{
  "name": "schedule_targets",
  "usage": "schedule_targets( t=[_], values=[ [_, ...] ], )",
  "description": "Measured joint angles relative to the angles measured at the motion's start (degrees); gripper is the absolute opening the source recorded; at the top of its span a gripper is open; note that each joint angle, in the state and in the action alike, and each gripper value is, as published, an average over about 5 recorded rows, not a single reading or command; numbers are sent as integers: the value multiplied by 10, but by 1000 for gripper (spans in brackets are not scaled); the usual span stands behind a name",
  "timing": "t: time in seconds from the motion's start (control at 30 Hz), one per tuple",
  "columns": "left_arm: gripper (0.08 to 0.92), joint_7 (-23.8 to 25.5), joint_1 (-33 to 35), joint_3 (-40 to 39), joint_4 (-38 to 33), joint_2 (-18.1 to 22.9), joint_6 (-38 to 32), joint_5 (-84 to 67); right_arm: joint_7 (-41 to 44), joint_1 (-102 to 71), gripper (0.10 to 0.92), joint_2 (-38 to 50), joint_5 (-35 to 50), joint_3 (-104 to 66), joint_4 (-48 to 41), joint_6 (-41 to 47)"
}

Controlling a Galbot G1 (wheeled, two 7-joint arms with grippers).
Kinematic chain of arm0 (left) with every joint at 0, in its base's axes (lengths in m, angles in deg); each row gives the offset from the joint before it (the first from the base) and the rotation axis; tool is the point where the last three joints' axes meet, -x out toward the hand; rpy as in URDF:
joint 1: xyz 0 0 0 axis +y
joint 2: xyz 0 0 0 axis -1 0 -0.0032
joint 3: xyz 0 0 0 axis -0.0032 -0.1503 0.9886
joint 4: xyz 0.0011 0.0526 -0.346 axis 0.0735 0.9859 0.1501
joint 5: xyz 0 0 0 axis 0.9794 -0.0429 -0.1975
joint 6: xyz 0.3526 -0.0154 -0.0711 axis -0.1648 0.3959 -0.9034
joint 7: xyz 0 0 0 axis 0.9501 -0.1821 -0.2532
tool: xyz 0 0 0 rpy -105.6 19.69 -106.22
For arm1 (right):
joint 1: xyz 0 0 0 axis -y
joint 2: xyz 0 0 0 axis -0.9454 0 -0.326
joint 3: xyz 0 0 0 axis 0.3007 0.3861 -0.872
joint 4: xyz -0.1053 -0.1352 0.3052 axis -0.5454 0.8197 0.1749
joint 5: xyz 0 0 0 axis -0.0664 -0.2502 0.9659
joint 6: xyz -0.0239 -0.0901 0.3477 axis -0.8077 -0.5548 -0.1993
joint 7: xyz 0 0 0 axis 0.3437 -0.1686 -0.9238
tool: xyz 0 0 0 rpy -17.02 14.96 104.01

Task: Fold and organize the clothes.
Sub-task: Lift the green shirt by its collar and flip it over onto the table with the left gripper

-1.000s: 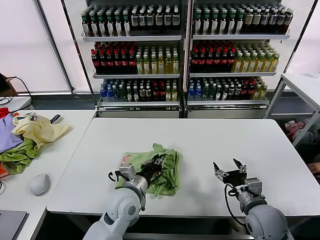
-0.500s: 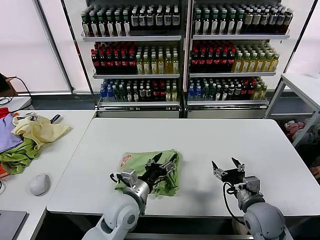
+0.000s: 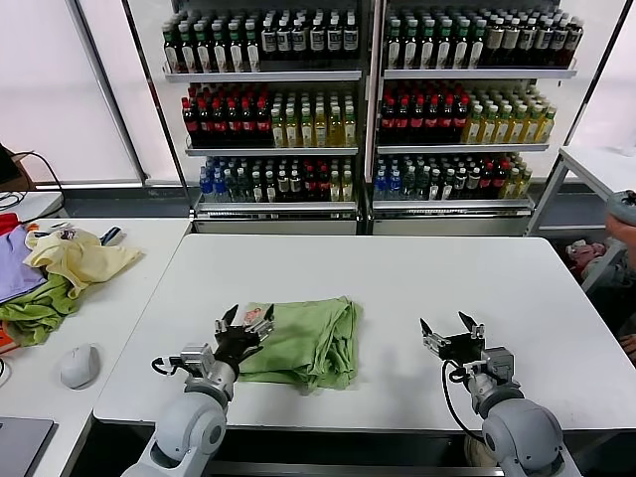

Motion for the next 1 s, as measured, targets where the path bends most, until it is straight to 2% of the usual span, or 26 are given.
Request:
schedule_targets(
  t=[0.43, 0.53, 1.0],
  values=[
    [823, 0, 4, 9, 38, 10, 32, -3, 0, -3, 823, -3, 0, -1, 4, 0],
    [792, -1, 4, 6, 43, 12, 35, -8, -1, -4, 823, -3, -1, -2, 6, 0],
    [395, 9, 13, 5, 39, 16, 35, -55, -2, -6, 823, -3, -1, -6, 10, 1]
  ],
)
